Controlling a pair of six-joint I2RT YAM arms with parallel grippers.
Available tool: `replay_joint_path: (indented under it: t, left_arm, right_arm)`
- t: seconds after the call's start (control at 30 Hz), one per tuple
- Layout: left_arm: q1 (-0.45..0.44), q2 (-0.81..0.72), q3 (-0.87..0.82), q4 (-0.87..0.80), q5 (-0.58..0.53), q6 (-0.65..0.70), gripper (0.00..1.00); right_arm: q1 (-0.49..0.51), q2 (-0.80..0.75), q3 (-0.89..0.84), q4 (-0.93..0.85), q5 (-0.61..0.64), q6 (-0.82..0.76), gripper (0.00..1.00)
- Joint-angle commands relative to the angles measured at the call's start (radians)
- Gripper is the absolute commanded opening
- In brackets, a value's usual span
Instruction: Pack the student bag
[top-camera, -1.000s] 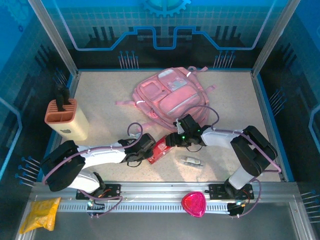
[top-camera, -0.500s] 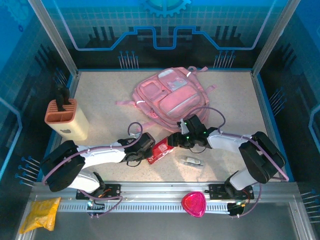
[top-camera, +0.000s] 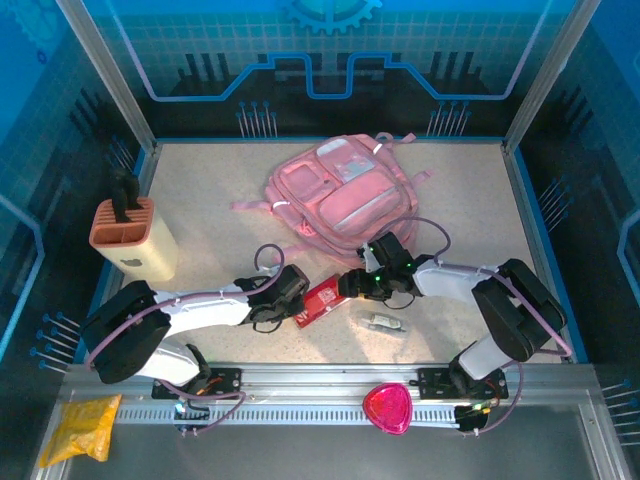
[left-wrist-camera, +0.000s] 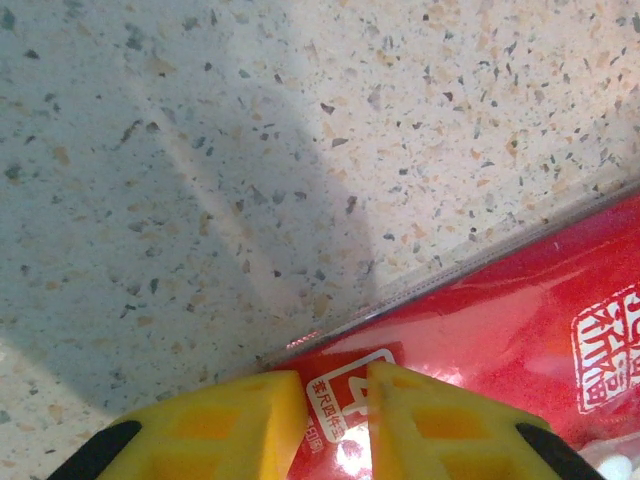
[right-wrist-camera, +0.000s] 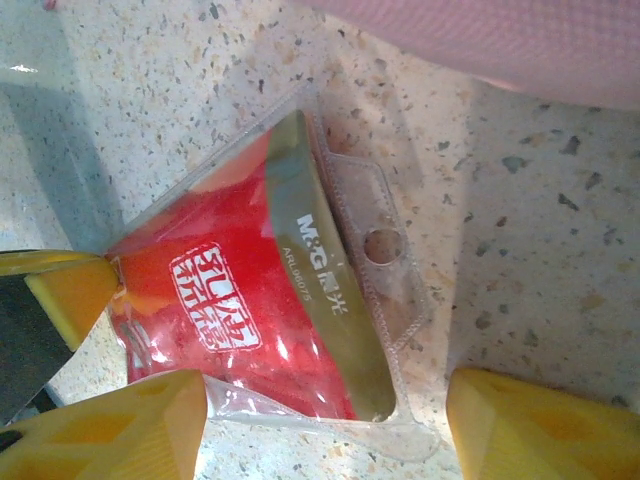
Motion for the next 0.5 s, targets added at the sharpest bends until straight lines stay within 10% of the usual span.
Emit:
replay_joint_path:
  t: [0.0,0.47]
  left_arm:
    - [0.028,0.091,-0.089,-0.007,0.021,0.009,0.26]
    - [0.031,0.106,-0.072,0.004,0.04,0.028,0.26]
  right_arm:
    - [-0.007,-0.012,-0.013,-0.05,0.034,-0.036,0.66]
    - [-0.013,-0.01,-0.076,0.201,-0.139,0.115,0.44]
